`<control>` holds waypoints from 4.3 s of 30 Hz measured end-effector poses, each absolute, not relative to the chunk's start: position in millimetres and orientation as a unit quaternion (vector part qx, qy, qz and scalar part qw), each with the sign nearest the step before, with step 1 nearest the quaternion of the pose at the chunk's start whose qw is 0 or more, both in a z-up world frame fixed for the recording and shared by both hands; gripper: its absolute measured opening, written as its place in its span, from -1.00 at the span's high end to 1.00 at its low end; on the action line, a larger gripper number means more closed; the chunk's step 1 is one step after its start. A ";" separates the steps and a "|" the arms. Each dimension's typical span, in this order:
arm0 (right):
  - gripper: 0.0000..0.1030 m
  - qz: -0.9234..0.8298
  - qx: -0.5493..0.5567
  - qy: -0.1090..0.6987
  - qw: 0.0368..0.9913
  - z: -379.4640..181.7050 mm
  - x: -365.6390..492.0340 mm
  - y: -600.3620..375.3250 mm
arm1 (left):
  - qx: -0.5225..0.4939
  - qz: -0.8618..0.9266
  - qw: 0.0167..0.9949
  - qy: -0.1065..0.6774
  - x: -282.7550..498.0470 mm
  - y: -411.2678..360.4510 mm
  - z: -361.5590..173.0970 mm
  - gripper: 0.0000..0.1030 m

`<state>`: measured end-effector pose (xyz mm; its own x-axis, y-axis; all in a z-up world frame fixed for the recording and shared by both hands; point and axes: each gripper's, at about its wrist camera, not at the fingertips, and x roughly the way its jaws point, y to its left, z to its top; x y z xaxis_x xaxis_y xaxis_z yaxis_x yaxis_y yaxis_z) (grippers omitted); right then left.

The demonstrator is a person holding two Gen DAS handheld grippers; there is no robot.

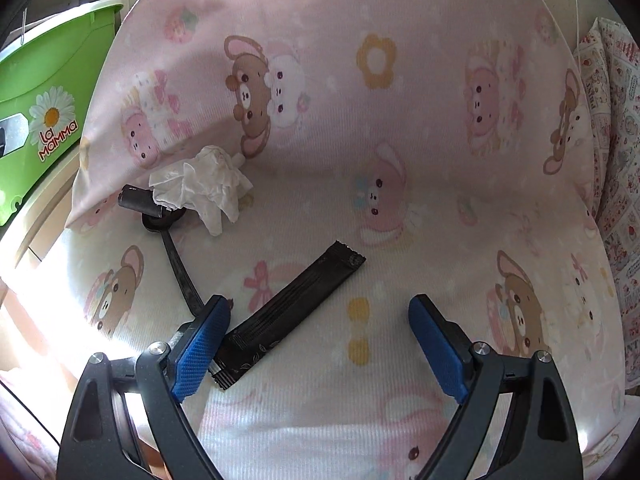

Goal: Collect trash
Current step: 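Grasp the black strap with the right tool while the left tool approaches the white tissue, then grasp the white tissue with the left tool while the right tool holds the strap, then carry the tissue and strap down over the pink wastebasket with both tools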

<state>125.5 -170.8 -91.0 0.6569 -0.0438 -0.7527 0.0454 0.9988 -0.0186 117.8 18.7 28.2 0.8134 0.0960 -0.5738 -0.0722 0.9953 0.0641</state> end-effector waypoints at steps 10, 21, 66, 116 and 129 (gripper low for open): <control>0.44 -0.006 -0.006 0.412 0.911 -79.8 110.7 -193.3 | 0.039 0.035 0.953 0.298 115.7 11.6 28.5 -0.97; 0.65 0.036 0.032 0.407 0.912 -61.4 97.2 -228.5 | 0.050 0.005 0.949 0.313 120.5 2.5 23.8 -0.97; 0.65 0.021 0.031 0.392 0.919 -43.3 97.8 -239.3 | 0.028 -0.114 0.908 0.403 186.1 -72.2 -30.4 0.78; 0.64 0.136 0.055 0.371 0.917 -9.2 15.2 -191.2 | -0.083 -0.092 0.908 0.401 64.1 13.7 4.5 0.79; 0.64 0.144 0.013 0.370 0.917 -16.9 -11.2 -166.2 | -0.085 -0.096 0.883 0.451 44.5 24.6 -14.7 0.79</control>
